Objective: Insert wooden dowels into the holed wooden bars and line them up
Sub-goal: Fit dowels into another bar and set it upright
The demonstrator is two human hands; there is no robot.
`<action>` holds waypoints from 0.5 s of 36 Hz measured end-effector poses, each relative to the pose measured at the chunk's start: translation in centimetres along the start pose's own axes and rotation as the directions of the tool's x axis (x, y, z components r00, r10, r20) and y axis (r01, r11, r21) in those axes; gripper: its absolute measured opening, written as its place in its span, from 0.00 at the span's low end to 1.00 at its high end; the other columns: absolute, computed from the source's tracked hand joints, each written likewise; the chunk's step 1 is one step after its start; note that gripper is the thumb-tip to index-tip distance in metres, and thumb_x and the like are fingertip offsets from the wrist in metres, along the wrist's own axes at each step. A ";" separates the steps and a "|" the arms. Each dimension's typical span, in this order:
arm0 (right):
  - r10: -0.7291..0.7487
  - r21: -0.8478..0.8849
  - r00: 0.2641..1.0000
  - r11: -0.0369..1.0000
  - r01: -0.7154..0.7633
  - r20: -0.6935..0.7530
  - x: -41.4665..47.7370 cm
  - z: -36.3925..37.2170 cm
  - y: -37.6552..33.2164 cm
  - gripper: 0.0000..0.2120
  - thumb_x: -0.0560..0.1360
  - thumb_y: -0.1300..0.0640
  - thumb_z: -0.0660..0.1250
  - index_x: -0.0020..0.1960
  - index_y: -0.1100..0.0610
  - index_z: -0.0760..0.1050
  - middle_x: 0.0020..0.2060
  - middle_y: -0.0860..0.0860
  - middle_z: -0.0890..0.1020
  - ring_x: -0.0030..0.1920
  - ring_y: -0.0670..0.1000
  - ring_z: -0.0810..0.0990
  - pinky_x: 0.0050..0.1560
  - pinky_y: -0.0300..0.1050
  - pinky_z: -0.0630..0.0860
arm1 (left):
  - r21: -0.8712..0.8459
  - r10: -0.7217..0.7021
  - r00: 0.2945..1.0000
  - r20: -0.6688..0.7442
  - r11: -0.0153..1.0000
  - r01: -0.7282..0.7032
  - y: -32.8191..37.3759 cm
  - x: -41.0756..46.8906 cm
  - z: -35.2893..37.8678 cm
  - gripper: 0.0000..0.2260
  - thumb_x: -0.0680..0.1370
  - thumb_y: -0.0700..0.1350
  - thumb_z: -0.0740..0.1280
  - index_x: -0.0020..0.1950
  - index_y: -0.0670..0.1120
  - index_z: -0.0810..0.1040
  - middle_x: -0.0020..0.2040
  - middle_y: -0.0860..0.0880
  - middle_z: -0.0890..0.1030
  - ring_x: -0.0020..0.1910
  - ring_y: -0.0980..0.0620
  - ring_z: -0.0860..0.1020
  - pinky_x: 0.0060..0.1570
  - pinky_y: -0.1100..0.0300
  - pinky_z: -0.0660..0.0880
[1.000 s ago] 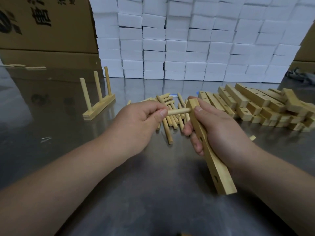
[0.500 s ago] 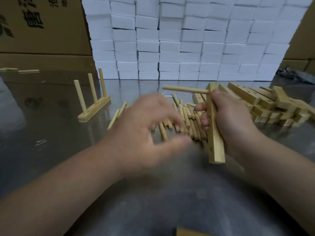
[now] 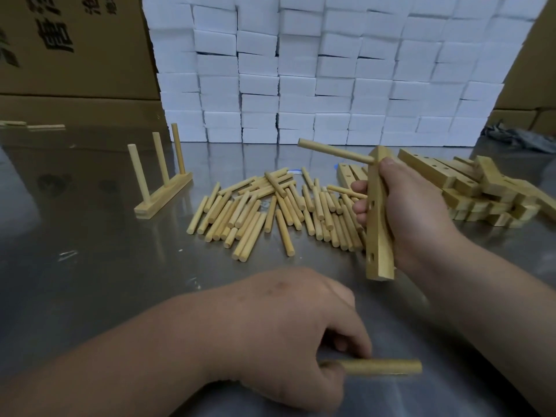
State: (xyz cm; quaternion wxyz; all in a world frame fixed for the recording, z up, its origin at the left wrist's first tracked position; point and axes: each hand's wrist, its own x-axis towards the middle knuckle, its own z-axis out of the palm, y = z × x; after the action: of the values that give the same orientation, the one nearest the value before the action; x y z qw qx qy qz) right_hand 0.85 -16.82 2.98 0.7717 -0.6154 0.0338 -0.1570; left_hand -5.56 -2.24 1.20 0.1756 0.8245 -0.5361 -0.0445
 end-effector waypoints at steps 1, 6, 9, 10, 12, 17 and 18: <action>0.000 -0.003 1.000 1.000 0.000 -0.004 0.1 -0.1 0.0 0.09 0.81 0.53 0.56 0.54 0.54 0.73 0.36 0.53 0.79 0.22 0.46 0.74 0.23 0.36 0.72 | 0.000 -0.063 0.998 0.008 0.998 0.063 0.4 -1.3 -1.3 0.13 0.67 0.46 0.67 0.50 0.55 0.81 0.44 0.58 0.74 0.42 0.62 0.73 0.40 0.69 0.72; 0.018 -0.024 0.999 1.000 -0.019 -0.031 0.5 -0.4 -0.1 0.14 0.81 0.52 0.55 0.58 0.58 0.74 0.36 0.53 0.80 0.22 0.45 0.76 0.23 0.35 0.73 | 0.084 -0.059 0.997 -0.051 0.994 0.063 0.1 -0.9 -1.0 0.04 0.71 0.50 0.66 0.45 0.55 0.79 0.40 0.57 0.74 0.43 0.59 0.73 0.42 0.59 0.74; 0.012 -0.028 0.999 1.000 -0.014 -0.045 0.8 -0.7 -0.4 0.13 0.81 0.52 0.56 0.56 0.58 0.74 0.36 0.52 0.80 0.23 0.45 0.75 0.23 0.35 0.72 | 0.062 -0.138 0.980 -0.140 0.987 0.148 -0.9 -1.6 -1.6 0.01 0.70 0.50 0.65 0.40 0.55 0.76 0.40 0.57 0.74 0.42 0.58 0.73 0.41 0.60 0.73; 0.010 -0.026 0.999 1.000 -0.011 -0.044 0.8 -0.8 -0.5 0.12 0.80 0.52 0.57 0.54 0.57 0.75 0.36 0.52 0.80 0.23 0.45 0.75 0.23 0.35 0.71 | 0.046 -0.160 0.975 -0.153 0.985 0.168 -1.1 -1.7 -1.8 0.01 0.69 0.50 0.65 0.39 0.57 0.74 0.40 0.58 0.74 0.42 0.58 0.73 0.40 0.61 0.73; 0.006 -0.025 0.999 1.000 -0.007 -0.036 0.9 -0.9 -0.6 0.11 0.80 0.53 0.57 0.52 0.56 0.75 0.37 0.53 0.80 0.23 0.45 0.75 0.23 0.35 0.71 | -0.016 -0.213 0.940 -0.267 0.976 0.217 -1.8 -2.0 -2.3 0.02 0.67 0.52 0.64 0.38 0.57 0.73 0.40 0.59 0.74 0.40 0.58 0.74 0.38 0.60 0.72; 0.011 -0.053 1.000 0.999 -0.011 0.001 0.5 -0.6 -0.4 0.11 0.80 0.53 0.57 0.56 0.57 0.74 0.35 0.52 0.80 0.22 0.45 0.74 0.23 0.35 0.71 | -0.206 -0.473 0.680 -0.560 0.874 0.439 -3.1 -2.1 -2.6 0.05 0.68 0.55 0.61 0.41 0.58 0.74 0.33 0.66 0.75 0.30 0.59 0.71 0.28 0.61 0.64; 0.010 -0.061 1.000 0.998 -0.009 0.017 0.3 -0.4 -0.3 0.11 0.80 0.54 0.57 0.57 0.56 0.73 0.35 0.52 0.80 0.22 0.45 0.74 0.23 0.35 0.70 | -0.214 -0.493 0.645 -0.584 0.859 0.465 -3.3 -1.9 -2.5 0.06 0.68 0.55 0.60 0.40 0.57 0.74 0.33 0.67 0.74 0.29 0.59 0.70 0.28 0.60 0.64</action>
State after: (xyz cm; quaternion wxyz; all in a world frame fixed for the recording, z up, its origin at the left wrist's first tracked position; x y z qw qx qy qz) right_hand 0.98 -17.35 3.18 0.7534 -0.6400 0.0350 -0.1468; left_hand -2.91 1.29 2.20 0.3417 0.8998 -0.2095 0.1722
